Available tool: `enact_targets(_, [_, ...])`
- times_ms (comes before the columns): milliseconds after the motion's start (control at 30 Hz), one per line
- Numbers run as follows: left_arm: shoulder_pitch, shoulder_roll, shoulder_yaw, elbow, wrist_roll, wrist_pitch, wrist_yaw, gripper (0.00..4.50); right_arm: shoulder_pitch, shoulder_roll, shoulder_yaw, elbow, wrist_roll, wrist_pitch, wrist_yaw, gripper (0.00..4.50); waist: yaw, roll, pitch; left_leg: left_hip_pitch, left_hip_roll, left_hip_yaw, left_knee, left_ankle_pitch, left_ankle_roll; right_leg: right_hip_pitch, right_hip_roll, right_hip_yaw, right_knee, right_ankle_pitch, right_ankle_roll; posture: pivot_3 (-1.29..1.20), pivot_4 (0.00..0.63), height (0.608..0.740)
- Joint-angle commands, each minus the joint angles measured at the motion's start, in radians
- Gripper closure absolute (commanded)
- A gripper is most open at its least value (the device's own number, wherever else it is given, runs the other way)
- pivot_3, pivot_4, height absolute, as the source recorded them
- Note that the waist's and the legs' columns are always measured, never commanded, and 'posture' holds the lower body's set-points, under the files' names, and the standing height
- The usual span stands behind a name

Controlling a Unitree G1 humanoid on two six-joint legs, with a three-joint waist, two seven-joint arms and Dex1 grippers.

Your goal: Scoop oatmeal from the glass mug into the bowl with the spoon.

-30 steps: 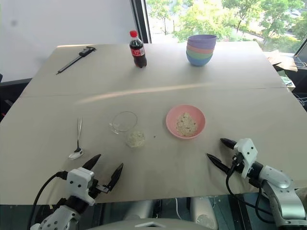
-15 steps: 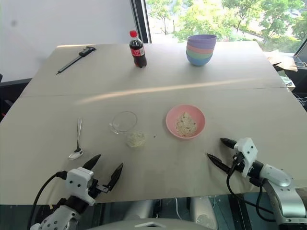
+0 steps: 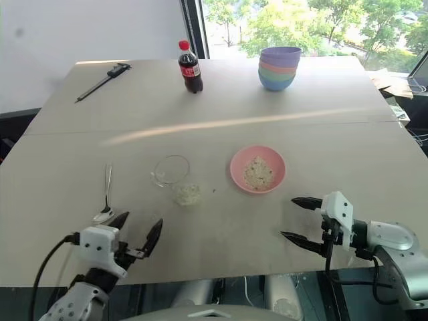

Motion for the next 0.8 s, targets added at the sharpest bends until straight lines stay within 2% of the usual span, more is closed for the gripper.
enact_targets(33, [-0.06, 0.021, 0.087, -0.08, -0.026, 0.076, 0.05, 0.0, -0.064, -0.027, 0.003, -0.155, 0.099, 0.067, 0.006, 0.04, 0.002, 0.0, 0.0, 0.0, 0.0, 0.0, 0.0, 0.0, 0.0, 0.0, 0.0, 0.0, 0.0, 0.0, 0.0, 0.0, 0.15, 0.74])
enact_targets(167, [-0.162, 0.047, 0.186, -0.05, -0.092, 0.188, 0.087, 0.0, -0.148, -0.016, 0.042, -0.196, 0.119, 0.107, -0.011, 0.04, 0.005, -0.002, 0.0, 0.0, 0.0, -0.001, 0.0, 0.0, 0.0, 0.0, 0.004, -0.002, 0.0, 0.001, 0.001, 0.0, 0.15, 0.74])
enact_targets(333, [-0.253, 0.095, 0.262, 0.006, -0.106, 0.372, 0.142, 0.0, -0.195, 0.002, 0.073, -0.201, 0.119, 0.126, -0.035, 0.04, 0.008, -0.002, 0.001, 0.0, -0.001, -0.002, 0.0, 0.0, 0.0, 0.0, 0.004, -0.002, 0.0, 0.004, -0.003, 0.0, 0.15, 0.74])
enact_targets(533, [-0.3, 0.133, 0.257, 0.041, -0.127, 0.569, 0.15, 0.0, -0.176, 0.009, 0.08, -0.199, 0.101, 0.115, -0.043, 0.04, 0.013, -0.003, 0.001, -0.001, -0.002, -0.002, 0.0, 0.0, -0.001, 0.0, 0.002, -0.002, 0.0, 0.004, -0.003, 0.0, 0.15, 0.74])
enact_targets(667, [-0.351, 0.15, 0.241, 0.071, -0.125, 0.644, 0.146, 0.0, -0.178, 0.021, 0.083, -0.211, 0.105, 0.126, -0.065, 0.04, 0.019, -0.003, 0.001, 0.0, -0.002, -0.002, 0.0, 0.0, -0.001, 0.0, 0.0, -0.002, 0.0, 0.004, -0.003, 0.0, 0.15, 0.74])
enact_targets(800, [-0.425, 0.168, 0.28, 0.112, -0.151, 0.713, 0.148, 0.0, -0.172, 0.029, 0.086, -0.221, 0.106, 0.135, -0.083, 0.04, 0.021, -0.002, 0.001, 0.0, -0.002, -0.004, 0.0, 0.001, -0.002, 0.0, 0.0, -0.003, 0.001, 0.004, -0.003, 0.0, 0.15, 0.74])
